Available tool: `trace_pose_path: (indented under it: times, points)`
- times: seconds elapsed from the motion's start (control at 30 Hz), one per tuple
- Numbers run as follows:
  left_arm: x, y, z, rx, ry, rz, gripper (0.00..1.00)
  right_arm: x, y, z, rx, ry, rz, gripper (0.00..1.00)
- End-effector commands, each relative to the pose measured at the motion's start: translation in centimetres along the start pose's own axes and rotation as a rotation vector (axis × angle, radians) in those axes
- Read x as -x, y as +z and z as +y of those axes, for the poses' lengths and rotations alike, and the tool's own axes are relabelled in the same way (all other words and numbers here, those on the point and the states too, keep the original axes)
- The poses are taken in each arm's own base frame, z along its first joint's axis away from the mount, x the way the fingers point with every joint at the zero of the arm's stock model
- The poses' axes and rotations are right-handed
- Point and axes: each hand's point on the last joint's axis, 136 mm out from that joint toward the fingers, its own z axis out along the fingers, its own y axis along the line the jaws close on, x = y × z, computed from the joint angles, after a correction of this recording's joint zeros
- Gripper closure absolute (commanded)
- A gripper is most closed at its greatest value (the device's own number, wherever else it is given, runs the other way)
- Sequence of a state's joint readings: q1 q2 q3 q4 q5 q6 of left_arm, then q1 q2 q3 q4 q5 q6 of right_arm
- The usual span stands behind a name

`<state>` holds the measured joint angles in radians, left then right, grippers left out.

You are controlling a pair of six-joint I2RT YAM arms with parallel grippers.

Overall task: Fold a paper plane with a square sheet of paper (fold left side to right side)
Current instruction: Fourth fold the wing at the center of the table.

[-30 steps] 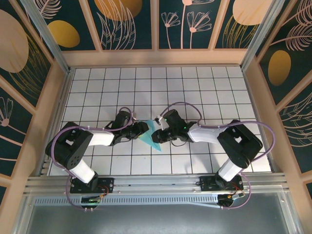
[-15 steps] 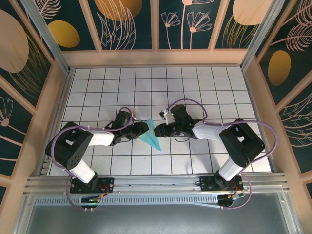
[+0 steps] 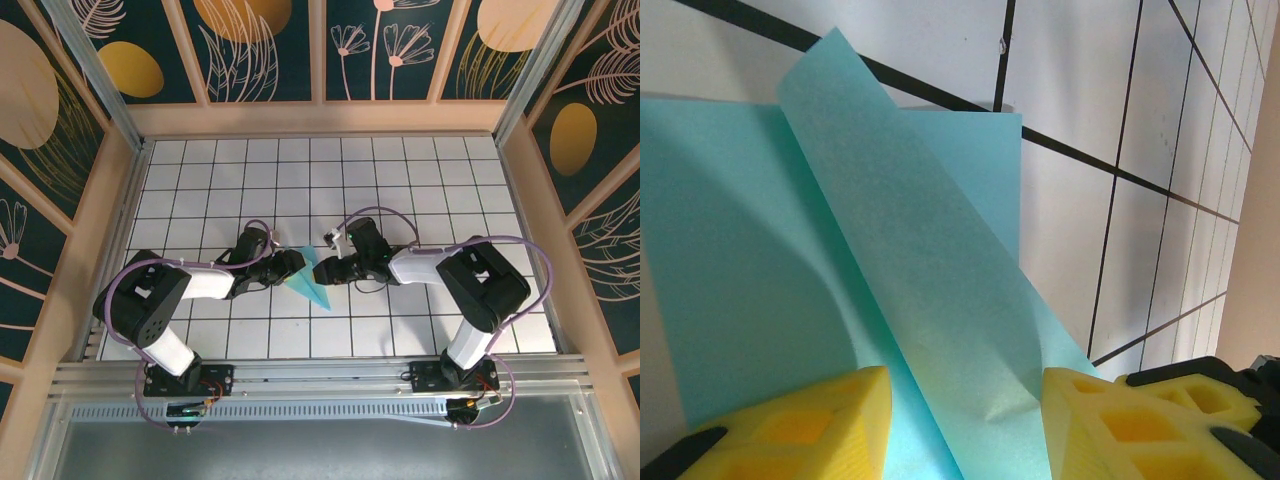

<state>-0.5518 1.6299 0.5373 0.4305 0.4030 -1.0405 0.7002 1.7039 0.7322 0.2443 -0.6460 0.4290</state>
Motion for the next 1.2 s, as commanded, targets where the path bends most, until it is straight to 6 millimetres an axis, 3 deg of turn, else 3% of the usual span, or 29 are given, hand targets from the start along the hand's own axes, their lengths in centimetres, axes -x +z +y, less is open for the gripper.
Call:
trace_pose_path:
  times: [0.0,0.37,0.83,1.17]
  points:
    - [-0.8,0.4,2.9,0.108,-0.013,0.018,0.57,0.6,0.5,0.8,0.032,-0.009,0.001,0.69]
    - [-0.8,0.4,3.0,0.111,-0.015,0.018,0.57,0.3,0.8,0.5,0.015,-0.003,0.009,0.75]
    - [-0.9,0.2,3.1,0.115,-0.016,0.017,0.57,0.2,1.0,-1.6,-0.09,0.026,0.009,0.99]
    - [-0.9,0.2,3.2,0.117,-0.015,0.018,0.57,0.5,1.1,-2.8,-0.148,0.037,-0.003,1.0]
